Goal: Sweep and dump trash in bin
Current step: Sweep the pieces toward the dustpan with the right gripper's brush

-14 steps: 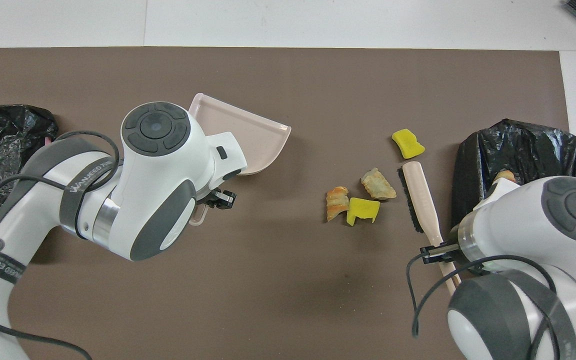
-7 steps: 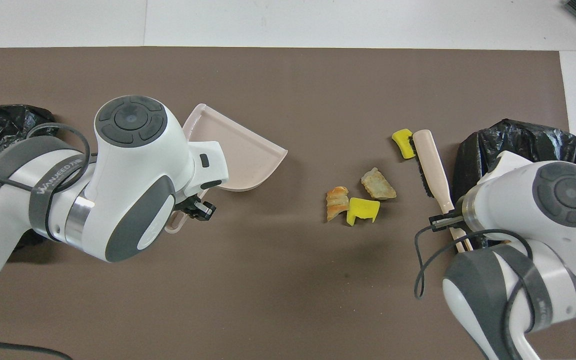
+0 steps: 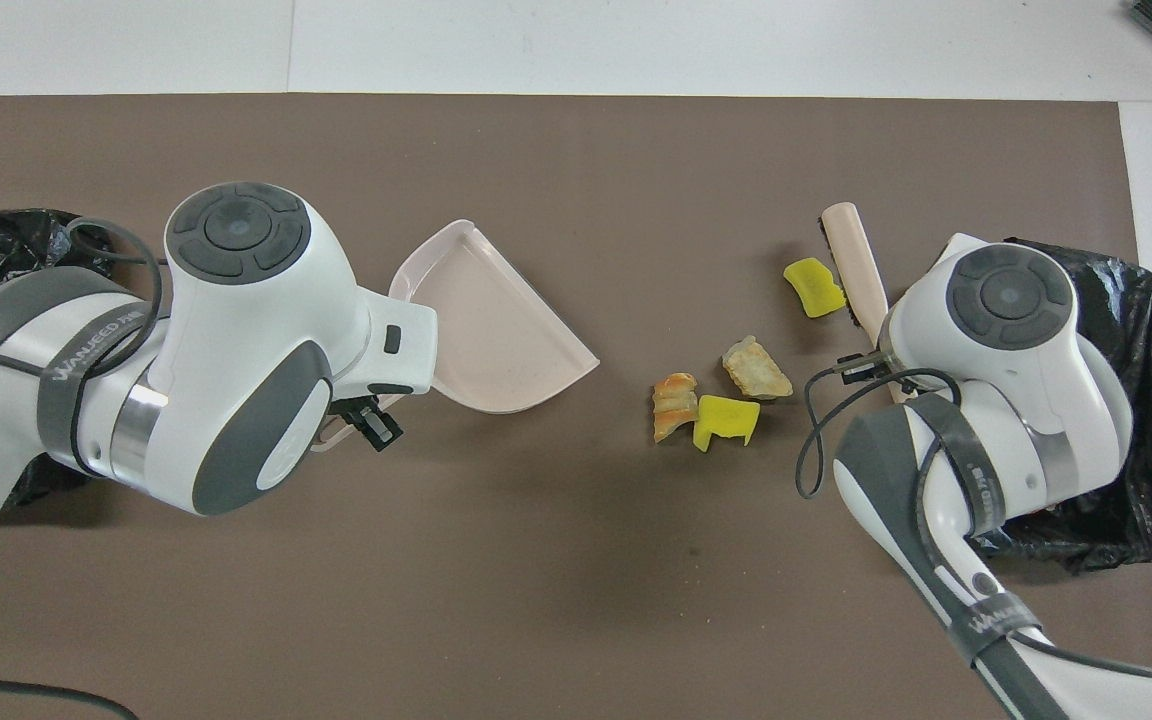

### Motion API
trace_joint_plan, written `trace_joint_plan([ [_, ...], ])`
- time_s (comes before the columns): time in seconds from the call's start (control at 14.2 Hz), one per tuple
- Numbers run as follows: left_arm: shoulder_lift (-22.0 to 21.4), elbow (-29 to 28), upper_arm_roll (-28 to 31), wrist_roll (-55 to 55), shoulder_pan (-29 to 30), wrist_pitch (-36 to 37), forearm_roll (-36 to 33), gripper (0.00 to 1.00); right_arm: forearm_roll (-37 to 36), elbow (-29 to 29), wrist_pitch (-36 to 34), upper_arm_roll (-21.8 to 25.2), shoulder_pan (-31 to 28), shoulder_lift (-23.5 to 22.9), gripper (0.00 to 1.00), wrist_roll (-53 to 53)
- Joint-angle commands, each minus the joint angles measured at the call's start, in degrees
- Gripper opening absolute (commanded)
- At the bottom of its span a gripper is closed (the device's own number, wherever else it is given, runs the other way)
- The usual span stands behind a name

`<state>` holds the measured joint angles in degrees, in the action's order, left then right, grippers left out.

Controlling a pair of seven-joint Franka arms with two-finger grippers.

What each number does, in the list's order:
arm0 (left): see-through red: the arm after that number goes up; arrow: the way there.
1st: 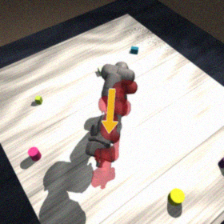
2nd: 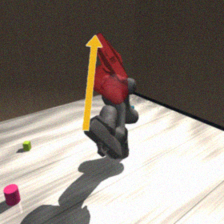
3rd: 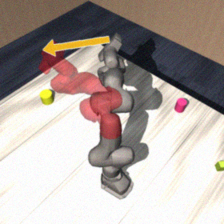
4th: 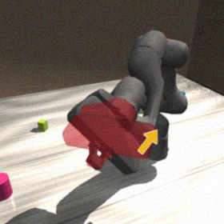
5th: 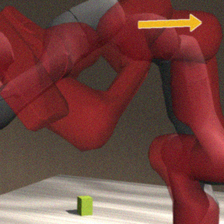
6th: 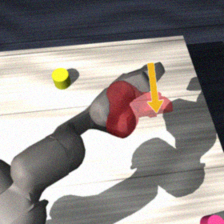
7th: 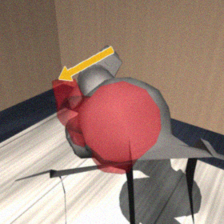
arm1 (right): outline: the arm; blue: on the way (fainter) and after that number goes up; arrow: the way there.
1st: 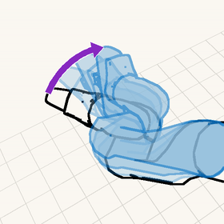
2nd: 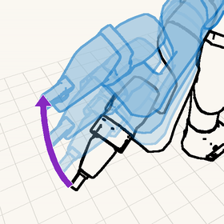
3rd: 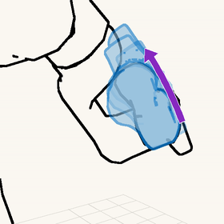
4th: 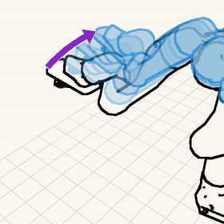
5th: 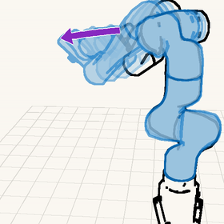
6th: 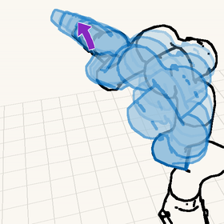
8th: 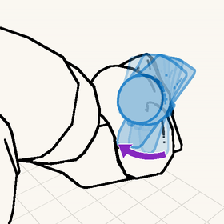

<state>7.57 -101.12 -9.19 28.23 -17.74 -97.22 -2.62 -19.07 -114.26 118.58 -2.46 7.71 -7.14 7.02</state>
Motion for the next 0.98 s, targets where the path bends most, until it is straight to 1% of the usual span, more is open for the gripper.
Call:
trace_joint_plan([
  [0.0,-2.1,-2.4,-0.1,11.5,-0.2,-3.2,-2.9,0.0,-5.9,3.4,-0.3,-0.7,0.2,-3.8,0.0,1.3],
  [0.14,-4.0,-6.5,-0.1,20.5,-0.1,-7.7,-4.0,0.0,-8.8,3.0,-0.2,-0.8,0.4,-5.6,0.0,1.3],
  [0.28,-5.8,-10.0,-0.1,27.8,-0.2,-11.1,-4.1,0.0,-9.1,1.9,-0.4,-1.1,0.3,-6.2,0.0,1.2],
  [0.42,-6.9,-11.7,-0.2,29.8,-0.3,-11.8,-5.1,0.0,-7.3,0.5,-1.0,-1.2,2.3,-5.3,0.0,0.5],
  [0.49,-8.0,-13.7,-0.3,30.3,-0.3,-12.3,-5.3,0.0,-5.2,-0.7,-0.9,-1.3,3.2,-4.6,0.0,0.0],
  [0.63,-9.8,-17.3,-0.3,30.7,-0.7,-14.2,-5.7,0.0,2.0,-1.6,-1.2,-1.3,5.0,-3.8,0.0,-0.3],
  [0.77,-10.0,-19.7,-0.5,30.7,-2.6,-15.1,-9.8,0.0,5.7,-3.2,-1.2,-1.3,6.8,-2.6,0.0,-1.6],
  [0.91,-9.9,-20.6,-0.5,30.7,-2.6,-16.7,-9.8,0.0,9.3,-4.0,-1.2,-1.3,8.7,-1.8,0.0,-3.4],
])
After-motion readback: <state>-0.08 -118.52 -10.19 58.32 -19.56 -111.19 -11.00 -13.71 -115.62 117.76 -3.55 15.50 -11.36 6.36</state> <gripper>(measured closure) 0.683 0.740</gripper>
